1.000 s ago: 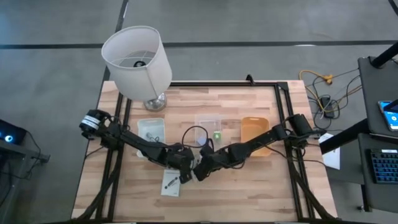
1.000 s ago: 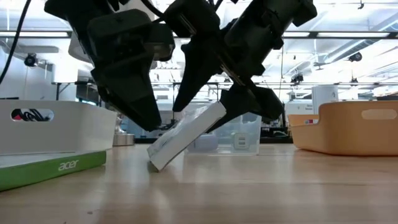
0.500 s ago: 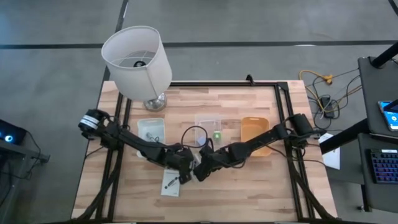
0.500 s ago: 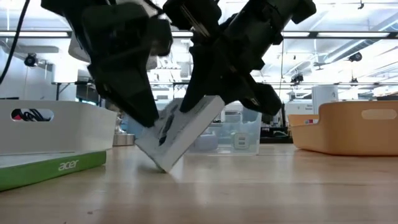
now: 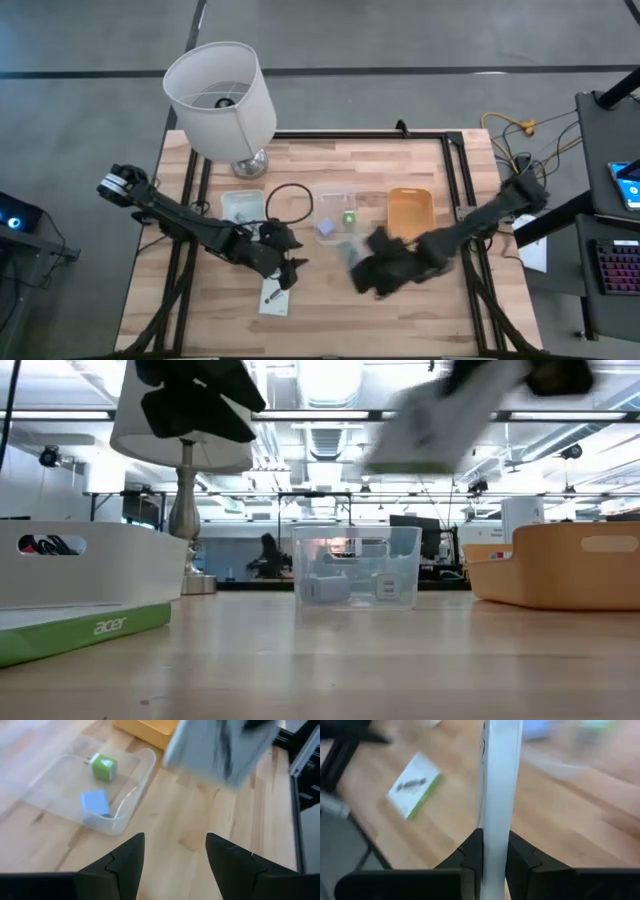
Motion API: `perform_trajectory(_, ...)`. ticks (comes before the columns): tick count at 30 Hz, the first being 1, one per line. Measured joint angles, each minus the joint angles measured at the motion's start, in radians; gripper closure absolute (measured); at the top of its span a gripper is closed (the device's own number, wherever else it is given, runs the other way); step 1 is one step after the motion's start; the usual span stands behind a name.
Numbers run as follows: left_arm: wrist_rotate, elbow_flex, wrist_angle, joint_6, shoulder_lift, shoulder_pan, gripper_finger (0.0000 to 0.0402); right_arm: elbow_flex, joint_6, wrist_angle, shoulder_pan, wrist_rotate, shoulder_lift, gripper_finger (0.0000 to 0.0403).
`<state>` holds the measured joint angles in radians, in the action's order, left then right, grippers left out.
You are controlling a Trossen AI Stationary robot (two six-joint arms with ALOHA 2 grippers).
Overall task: Pick and place items into bin
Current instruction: Put the right card reader box into the yellow bin
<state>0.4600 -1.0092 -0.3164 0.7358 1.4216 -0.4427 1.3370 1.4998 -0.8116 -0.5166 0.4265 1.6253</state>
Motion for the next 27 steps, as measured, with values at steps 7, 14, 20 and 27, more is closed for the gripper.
perform_trajectory(7,0.009,-0.001,-0.004,0.019,0.027,-0.003,0.0206,0.01,0.662,-0.705,-0.071,0.058,-0.141,0.0354)
perform_trajectory(14,0.004,0.0,0.004,0.045,0.049,-0.009,0.0206,-0.235,0.614,-0.683,0.044,-0.019,-0.373,0.0354)
perform_trajectory(20,0.005,-0.003,0.019,0.044,0.042,-0.009,0.0206,-0.501,0.476,-0.307,0.176,-0.06,-0.609,0.0354)
perform_trajectory(27,0.005,-0.002,0.019,0.044,0.043,-0.009,0.0206,-0.636,0.408,-0.228,0.224,-0.164,-0.664,0.0319)
